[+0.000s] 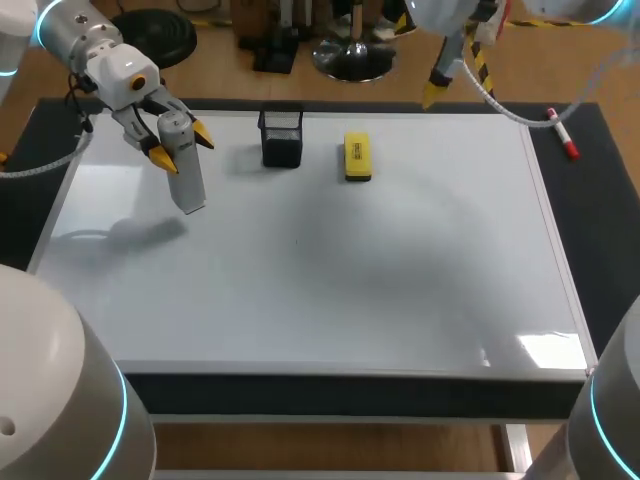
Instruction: Pick up the inspection probe, press it on each red-marked spot on the whiteboard one by one, put down the probe, pick up the eraser, and wipe off all the red marks.
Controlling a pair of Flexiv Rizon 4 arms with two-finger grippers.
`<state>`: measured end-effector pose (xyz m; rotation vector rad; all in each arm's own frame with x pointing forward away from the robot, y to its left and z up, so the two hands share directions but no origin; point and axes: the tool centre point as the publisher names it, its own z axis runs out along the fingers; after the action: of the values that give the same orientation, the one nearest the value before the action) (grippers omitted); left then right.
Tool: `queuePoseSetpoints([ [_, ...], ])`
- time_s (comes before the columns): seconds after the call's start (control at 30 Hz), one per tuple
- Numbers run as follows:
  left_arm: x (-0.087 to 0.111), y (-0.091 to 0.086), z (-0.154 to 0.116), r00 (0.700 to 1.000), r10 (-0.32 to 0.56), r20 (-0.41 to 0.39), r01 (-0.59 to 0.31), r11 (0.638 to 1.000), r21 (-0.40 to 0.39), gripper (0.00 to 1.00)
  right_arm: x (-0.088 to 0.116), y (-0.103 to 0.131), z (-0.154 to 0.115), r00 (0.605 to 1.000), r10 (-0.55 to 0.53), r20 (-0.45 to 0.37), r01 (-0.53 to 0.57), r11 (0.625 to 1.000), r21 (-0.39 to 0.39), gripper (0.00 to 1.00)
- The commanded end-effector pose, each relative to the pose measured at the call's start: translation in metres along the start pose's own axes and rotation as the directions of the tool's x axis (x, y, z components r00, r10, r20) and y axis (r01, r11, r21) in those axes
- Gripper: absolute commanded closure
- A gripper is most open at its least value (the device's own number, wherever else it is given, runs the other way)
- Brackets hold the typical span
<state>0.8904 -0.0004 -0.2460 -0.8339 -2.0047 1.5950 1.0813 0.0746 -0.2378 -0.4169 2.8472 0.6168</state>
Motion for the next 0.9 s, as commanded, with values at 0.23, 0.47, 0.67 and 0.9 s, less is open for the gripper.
queuePoseSetpoints([
  [0.23,-0.0005,-0.0007,-0.0010,1.000,0.000,-0.004,0.000,1.000,0.000,1.00,-0.0079,0.0011,0.0010,0.987,0.011,-0.161,-0.011,1.000,0.003,0.00],
  [0.47,-0.0005,-0.0007,-0.0010,1.000,0.000,-0.004,0.000,1.000,0.000,1.00,-0.0079,0.0011,0.0010,0.987,0.011,-0.161,-0.011,1.000,0.003,0.00],
  [0.67,-0.0005,-0.0007,-0.0010,1.000,0.000,-0.004,0.000,1.000,0.000,1.00,-0.0079,0.0011,0.0010,0.987,0.011,-0.161,-0.011,1.000,0.003,0.00],
  [0.9,-0.0060,-0.0052,-0.0005,1.000,-0.001,-0.015,0.001,1.000,-0.008,1.00,-0.0079,0.0011,0.0010,0.987,0.011,-0.161,-0.011,1.000,0.003,0.00],
])
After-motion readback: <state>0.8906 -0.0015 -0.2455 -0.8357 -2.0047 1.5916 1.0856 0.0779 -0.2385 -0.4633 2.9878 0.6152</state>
